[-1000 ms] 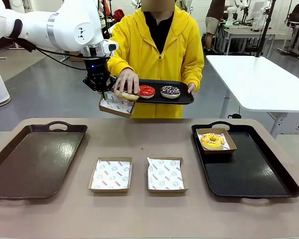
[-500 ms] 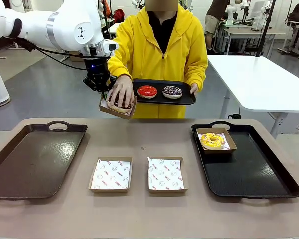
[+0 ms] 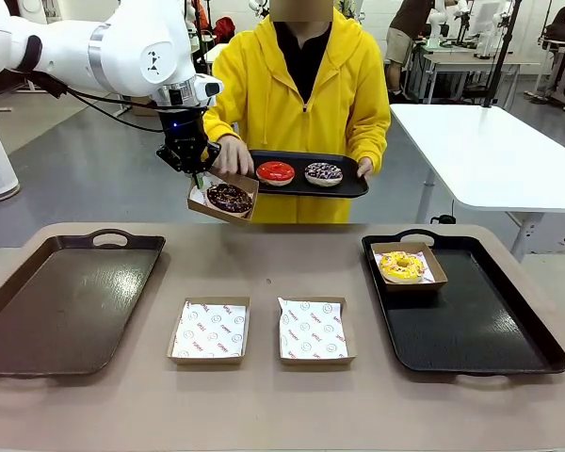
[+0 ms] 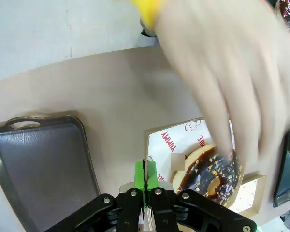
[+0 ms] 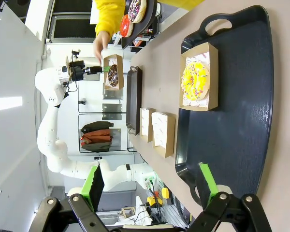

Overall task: Individually package the donuts and arrange them on the tray.
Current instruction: Place the picked Paper togo box on the Handle tray while simultaneously picking up another Paper togo box from the table with the other hand.

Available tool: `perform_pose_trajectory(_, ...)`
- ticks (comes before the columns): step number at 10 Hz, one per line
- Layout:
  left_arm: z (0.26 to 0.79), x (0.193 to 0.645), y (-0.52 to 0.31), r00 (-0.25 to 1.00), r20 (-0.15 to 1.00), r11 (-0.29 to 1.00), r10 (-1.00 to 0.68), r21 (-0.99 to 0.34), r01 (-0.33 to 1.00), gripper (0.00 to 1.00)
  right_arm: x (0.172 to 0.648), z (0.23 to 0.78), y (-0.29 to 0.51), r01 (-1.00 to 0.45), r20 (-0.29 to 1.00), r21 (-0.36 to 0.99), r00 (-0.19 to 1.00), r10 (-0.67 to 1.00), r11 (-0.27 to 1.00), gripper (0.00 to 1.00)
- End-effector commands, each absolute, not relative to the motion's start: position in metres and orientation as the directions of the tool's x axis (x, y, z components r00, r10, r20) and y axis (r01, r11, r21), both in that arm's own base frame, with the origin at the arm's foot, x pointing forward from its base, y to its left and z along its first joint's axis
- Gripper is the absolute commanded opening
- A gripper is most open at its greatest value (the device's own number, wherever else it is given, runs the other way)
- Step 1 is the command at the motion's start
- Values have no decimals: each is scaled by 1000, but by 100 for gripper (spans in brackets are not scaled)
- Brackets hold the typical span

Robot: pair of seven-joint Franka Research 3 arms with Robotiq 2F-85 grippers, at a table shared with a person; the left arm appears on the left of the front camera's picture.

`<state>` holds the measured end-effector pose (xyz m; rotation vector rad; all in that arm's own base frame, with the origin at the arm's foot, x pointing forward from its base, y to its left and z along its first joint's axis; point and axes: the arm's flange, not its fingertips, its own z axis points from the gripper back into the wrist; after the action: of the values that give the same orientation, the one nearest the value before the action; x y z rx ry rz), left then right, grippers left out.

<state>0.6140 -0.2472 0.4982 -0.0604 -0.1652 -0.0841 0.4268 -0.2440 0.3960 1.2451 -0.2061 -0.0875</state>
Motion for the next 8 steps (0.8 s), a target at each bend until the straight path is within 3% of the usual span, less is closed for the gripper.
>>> perform_pose_trajectory(1,500,610,-244,982,172,994,-83,-51,93,0,426,397,-245,-33,93,950,979,-180,310,100)
perform_pose_trajectory(6,500,610,-244,982,172,994,-83,-51,93,0,426,397,-245,-33,93,950,979,-180,310,100)
perform_pose_trajectory(8,502,605,-237,986,154,995,-71,-53,79,2,433,400,-225,-30,95,925,983,-154,378,100)
